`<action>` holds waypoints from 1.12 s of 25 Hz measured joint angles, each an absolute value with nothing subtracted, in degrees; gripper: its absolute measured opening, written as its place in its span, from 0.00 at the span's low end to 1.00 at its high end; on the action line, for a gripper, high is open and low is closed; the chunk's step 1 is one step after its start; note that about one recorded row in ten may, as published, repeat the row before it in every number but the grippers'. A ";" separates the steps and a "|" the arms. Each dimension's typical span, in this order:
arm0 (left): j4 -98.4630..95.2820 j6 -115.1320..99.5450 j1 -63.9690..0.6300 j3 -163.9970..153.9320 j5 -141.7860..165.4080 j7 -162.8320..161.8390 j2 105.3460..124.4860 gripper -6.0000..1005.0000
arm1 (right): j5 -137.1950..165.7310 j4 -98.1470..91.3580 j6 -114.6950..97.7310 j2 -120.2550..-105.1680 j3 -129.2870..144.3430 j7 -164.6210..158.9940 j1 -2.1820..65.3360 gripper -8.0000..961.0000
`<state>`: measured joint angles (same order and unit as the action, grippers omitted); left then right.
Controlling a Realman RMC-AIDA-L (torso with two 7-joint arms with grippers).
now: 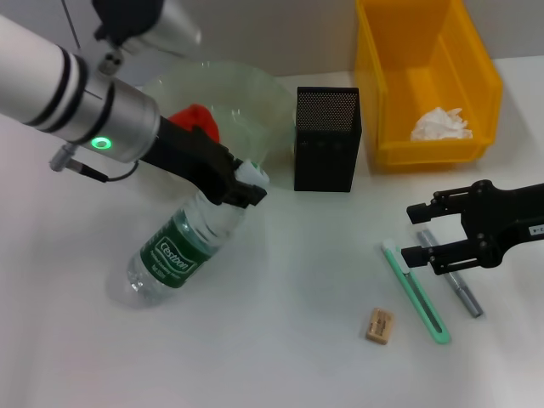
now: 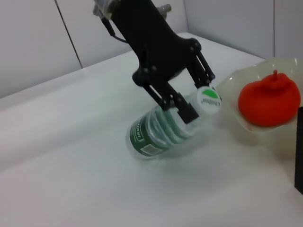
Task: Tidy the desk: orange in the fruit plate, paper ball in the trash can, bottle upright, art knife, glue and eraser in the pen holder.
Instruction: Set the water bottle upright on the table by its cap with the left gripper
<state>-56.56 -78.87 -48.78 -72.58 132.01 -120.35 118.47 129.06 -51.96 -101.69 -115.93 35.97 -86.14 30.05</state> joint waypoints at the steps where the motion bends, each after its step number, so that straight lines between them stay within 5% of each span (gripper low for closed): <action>1: -56.57 -79.36 -48.77 -71.81 131.98 -120.06 118.47 0.44 | 129.05 -51.93 -101.69 -115.93 35.94 -86.14 30.08 0.74; 28: -59.38 -86.13 -46.62 -59.93 129.82 -117.68 118.08 0.44 | 129.02 -50.53 -100.79 -115.48 35.77 -86.22 30.95 0.73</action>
<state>-59.38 -86.13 -46.62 -59.93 129.82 -117.68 118.08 129.02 -50.53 -100.79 -115.48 35.77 -86.22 30.95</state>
